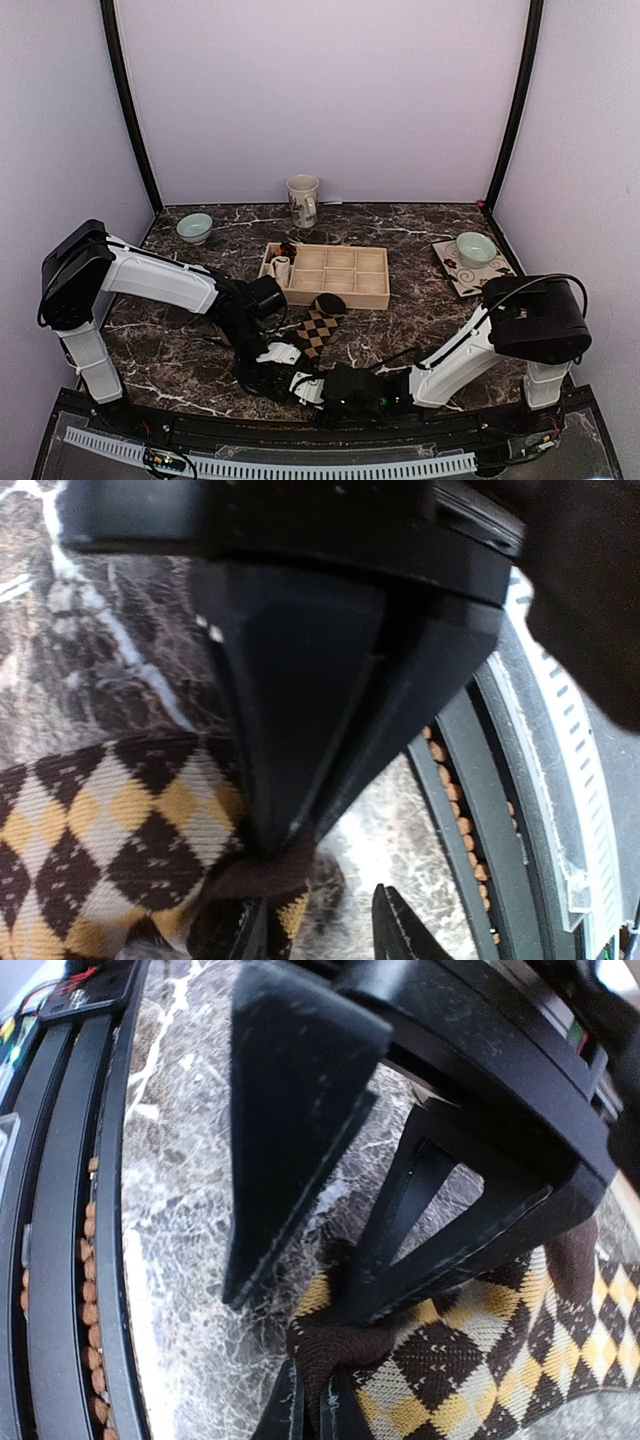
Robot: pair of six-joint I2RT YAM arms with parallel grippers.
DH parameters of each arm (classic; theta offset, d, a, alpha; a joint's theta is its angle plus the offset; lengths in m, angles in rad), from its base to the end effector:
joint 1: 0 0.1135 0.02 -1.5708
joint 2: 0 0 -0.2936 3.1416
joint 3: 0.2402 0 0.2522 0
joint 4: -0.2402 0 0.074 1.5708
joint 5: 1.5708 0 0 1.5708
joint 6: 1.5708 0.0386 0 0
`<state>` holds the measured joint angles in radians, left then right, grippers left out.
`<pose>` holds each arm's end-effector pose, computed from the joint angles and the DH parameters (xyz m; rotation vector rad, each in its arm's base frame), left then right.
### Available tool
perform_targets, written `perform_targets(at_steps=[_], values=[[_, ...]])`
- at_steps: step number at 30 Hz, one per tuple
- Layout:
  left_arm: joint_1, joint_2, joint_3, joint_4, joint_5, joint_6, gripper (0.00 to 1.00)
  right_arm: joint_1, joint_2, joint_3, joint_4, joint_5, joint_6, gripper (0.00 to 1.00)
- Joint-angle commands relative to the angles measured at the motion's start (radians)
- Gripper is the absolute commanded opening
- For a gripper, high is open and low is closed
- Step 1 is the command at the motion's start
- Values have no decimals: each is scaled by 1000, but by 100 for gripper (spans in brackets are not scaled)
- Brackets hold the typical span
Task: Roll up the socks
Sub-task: Roll the sock at the center of the board.
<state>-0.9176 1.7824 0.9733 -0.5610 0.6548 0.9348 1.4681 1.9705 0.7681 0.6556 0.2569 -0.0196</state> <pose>0.1728 -0.2644 0.1622 2.2866 1.5995 -0.9447 0.0481 0.3706 0.1192 -1.3406 1.6873 0.5924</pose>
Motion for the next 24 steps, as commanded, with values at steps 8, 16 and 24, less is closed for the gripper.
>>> perform_targets(at_steps=[8, 16, 24], values=[[59, -174, -82, 65, -78, -42, 39, -43, 0, -125, -18, -102, 240, 0], [68, -281, -176, 51, -65, -54, 39, -126, 60, -42, -259, -352, 325, 0], [68, -329, -258, 165, -84, -74, 37, -170, 104, -75, -169, -500, 420, 0]])
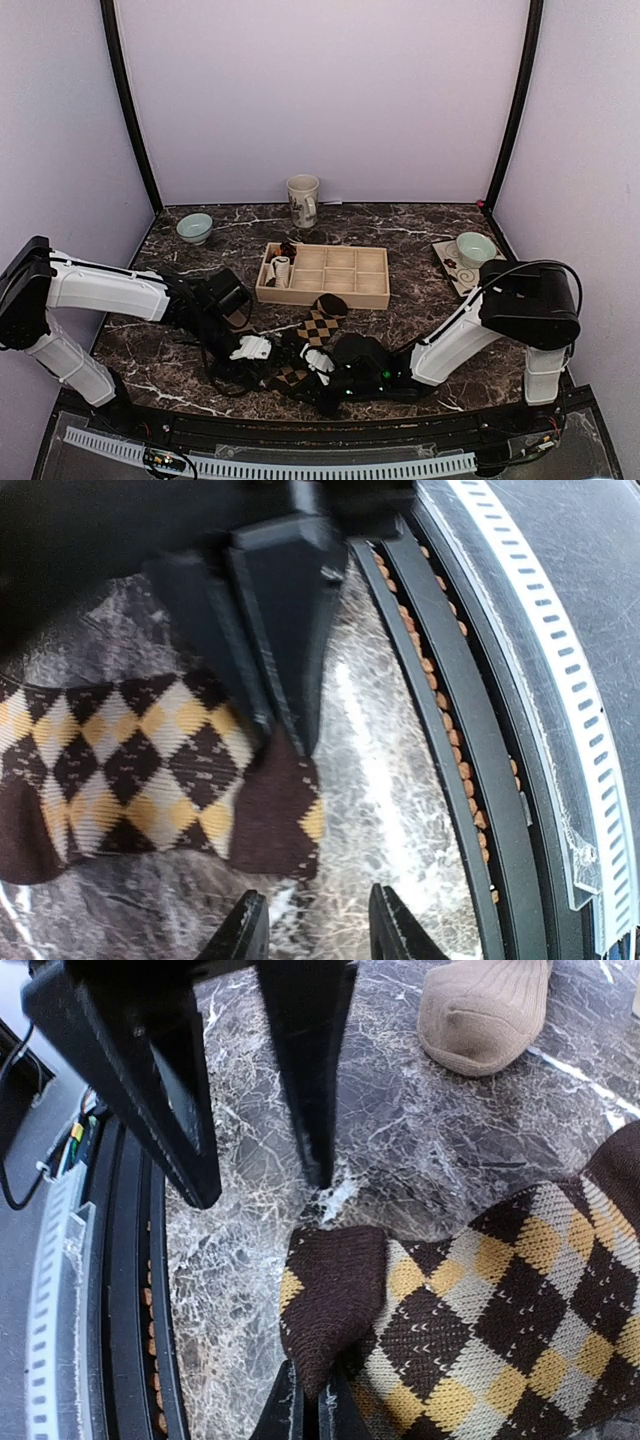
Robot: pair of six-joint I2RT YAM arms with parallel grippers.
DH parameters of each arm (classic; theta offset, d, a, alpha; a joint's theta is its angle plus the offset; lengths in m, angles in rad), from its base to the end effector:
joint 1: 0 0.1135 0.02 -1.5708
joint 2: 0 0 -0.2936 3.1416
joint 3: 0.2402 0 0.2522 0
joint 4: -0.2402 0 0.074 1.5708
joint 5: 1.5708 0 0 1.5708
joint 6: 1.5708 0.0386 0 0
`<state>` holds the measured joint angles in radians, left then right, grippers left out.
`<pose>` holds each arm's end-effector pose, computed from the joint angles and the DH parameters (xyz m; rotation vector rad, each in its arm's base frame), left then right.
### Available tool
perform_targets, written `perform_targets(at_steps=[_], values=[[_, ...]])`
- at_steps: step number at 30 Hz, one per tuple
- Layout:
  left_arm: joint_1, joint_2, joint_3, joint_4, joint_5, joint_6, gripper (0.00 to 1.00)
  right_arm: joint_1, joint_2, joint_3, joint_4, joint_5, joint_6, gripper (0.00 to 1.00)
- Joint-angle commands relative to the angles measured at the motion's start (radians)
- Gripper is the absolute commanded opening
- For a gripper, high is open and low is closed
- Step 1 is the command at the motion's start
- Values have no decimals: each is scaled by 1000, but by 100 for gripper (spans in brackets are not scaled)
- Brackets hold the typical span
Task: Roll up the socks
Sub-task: Roll the sock at the center of the board.
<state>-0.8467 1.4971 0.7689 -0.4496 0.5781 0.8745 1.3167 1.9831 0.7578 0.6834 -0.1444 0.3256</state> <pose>0.1577 -0.2101 0.1898 2.1041 1.6031 -0.7779 0.0884 0.3626 0.1145 -1.1857 1.9943 1.0733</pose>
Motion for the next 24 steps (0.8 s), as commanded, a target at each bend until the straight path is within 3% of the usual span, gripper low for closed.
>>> perform_targets(at_steps=[1, 12, 18, 24], values=[[-3, -49, -62, 62, -12, -12, 37, -23, 99, -69, -187, -119, 81, 0], [-31, -48, -65, 152, -36, -25, 39, -82, 177, -89, -111, -260, 150, 0], [-120, 12, -47, 189, -129, 1, 39, -110, 201, -101, -89, -299, 184, 0], [-140, 38, -66, 261, -195, -21, 39, -115, 212, -93, -101, -302, 191, 0]])
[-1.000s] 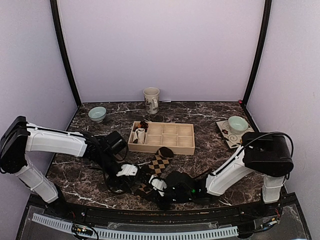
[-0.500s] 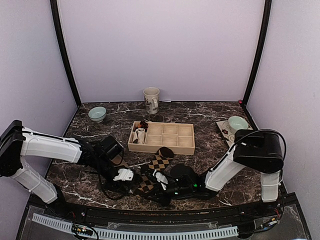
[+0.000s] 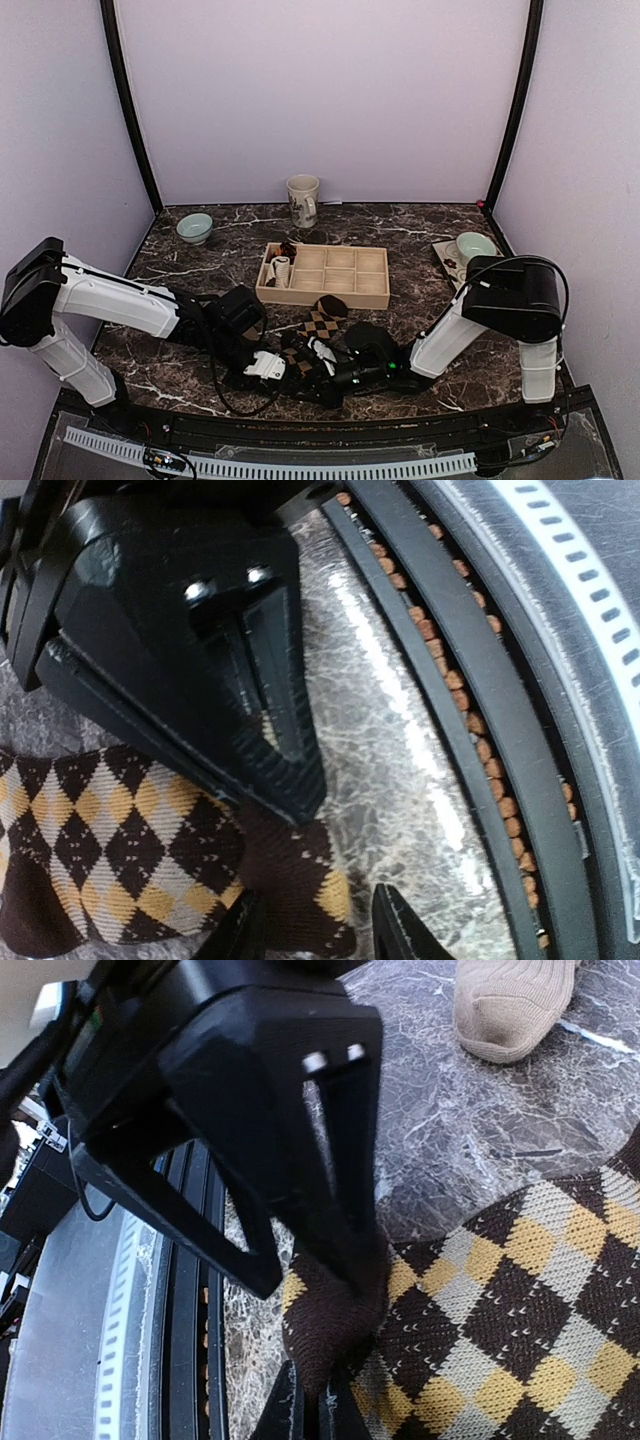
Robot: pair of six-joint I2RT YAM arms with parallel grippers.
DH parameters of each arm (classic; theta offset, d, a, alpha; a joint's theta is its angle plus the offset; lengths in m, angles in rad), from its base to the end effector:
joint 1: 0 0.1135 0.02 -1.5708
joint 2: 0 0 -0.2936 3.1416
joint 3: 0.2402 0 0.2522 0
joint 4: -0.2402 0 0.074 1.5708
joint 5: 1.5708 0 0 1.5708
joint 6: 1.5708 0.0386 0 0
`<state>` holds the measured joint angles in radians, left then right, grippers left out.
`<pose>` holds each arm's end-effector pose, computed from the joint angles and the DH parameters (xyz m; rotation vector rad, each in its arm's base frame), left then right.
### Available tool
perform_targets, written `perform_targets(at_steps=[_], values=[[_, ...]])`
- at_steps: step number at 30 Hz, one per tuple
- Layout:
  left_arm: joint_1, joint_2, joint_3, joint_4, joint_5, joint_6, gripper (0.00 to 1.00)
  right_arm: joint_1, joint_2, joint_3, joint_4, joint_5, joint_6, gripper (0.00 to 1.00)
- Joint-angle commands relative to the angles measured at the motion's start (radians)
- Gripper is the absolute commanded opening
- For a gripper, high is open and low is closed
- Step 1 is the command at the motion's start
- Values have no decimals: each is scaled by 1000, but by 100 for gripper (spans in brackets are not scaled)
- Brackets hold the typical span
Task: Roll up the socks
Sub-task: Roll the sock at the center of the board.
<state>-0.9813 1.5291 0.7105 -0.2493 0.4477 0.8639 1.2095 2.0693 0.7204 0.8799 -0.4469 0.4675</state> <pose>0.1370 -0.2349 0.1736 2.1635 1.4478 -0.6298 0.1151 0.3519 0.0964 -1.1437 2.0461 1.4133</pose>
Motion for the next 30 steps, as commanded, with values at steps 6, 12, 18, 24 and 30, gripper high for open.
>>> perform_targets(at_steps=[6, 12, 18, 24, 30], values=[[-23, 36, -12, 120, -138, -40, 31, -8, 130, -41, -316, 3, 44, 0], [-28, 13, 6, 27, -45, -27, 27, -9, 110, -52, -307, 24, 51, 4], [-28, -20, 17, -98, -3, 9, 44, -11, 130, -41, -321, 25, 49, 3], [-30, -7, -2, 12, -63, -23, 43, -13, 132, -32, -336, 20, 45, 3], [-36, 8, -2, 82, -106, -47, 42, -15, 134, -35, -338, 23, 47, 3]])
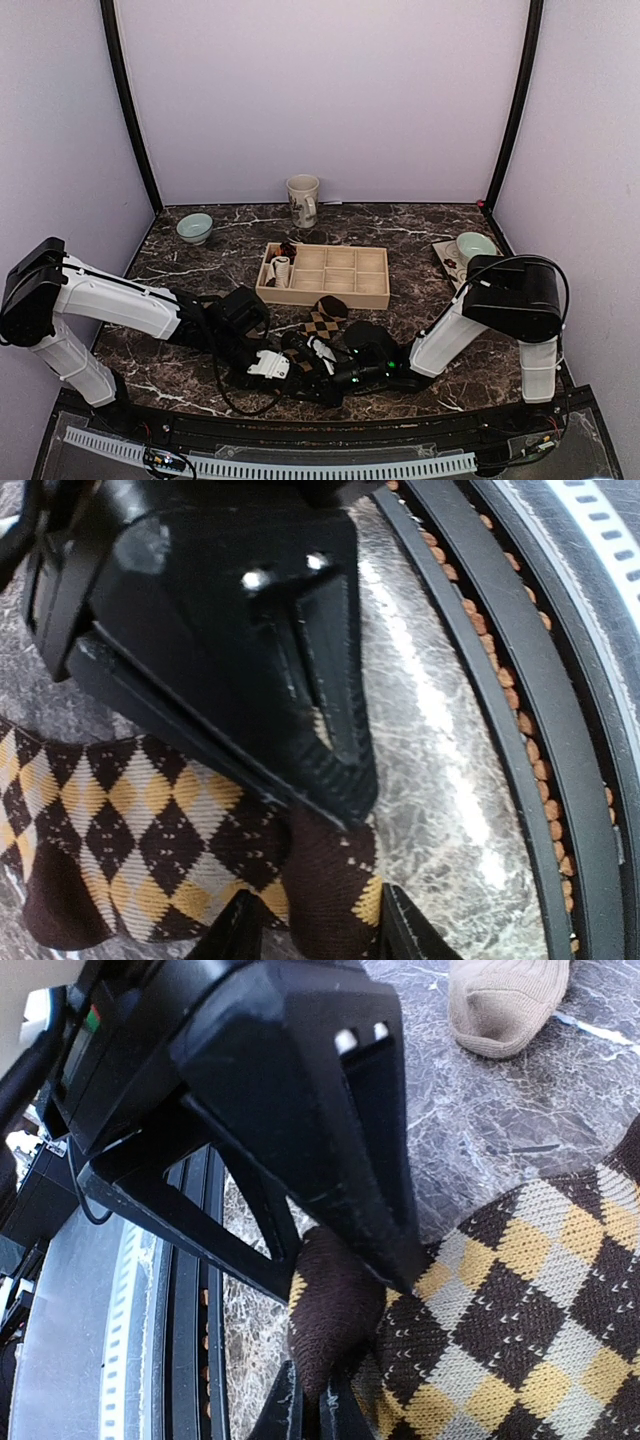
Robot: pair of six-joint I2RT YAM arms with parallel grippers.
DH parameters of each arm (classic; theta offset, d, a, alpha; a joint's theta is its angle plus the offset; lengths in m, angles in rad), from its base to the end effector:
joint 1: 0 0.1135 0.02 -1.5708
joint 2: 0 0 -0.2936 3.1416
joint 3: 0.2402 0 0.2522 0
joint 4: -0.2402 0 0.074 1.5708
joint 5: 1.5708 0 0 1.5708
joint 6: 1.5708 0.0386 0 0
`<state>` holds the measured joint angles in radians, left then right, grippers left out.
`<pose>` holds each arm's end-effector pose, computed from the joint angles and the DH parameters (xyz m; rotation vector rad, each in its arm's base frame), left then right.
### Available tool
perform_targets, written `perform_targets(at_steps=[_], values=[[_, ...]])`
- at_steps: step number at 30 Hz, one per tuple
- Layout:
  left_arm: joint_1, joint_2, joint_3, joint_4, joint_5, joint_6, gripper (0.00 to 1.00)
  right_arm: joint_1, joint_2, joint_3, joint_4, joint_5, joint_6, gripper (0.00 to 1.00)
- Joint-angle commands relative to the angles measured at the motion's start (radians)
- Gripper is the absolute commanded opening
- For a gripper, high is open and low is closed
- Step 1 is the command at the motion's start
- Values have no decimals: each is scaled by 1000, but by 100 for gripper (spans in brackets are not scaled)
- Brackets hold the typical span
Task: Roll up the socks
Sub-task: Roll the sock at the center of the board.
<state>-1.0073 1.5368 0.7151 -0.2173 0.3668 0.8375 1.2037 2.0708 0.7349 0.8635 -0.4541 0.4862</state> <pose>0.1360 -0.2412 0.1736 2.1459 1.4615 -0.5391 0.1180 0.3541 0.0974 -1.1268 2.0665 1.4242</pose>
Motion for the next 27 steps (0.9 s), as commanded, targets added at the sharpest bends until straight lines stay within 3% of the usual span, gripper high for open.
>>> perform_targets(at_steps=[1, 8, 15, 19, 24, 25, 26, 27], values=[[-13, 4, -9, 51, -19, -22, 42, -8, 133, -48, -321, 28, 29, 3], [-42, 14, -24, 12, 10, -2, 29, -9, 130, -48, -319, 33, 31, 5], [-42, 30, -28, 34, -57, 7, 29, -10, 126, -51, -317, 31, 31, 5], [-42, 68, -11, 61, -126, -6, 13, -12, 114, -61, -316, 37, 32, 9], [-42, 57, -16, 51, -110, 11, 2, -18, 58, -106, -297, 81, 42, 33], [-42, 50, -19, 47, -107, 14, 1, -24, 45, -119, -286, 84, 45, 47], [-42, 41, -20, 42, -103, 17, 1, -32, 28, -137, -271, 86, 51, 87], [-42, 33, -23, 37, -97, 24, 1, -42, 9, -156, -256, 90, 57, 98]])
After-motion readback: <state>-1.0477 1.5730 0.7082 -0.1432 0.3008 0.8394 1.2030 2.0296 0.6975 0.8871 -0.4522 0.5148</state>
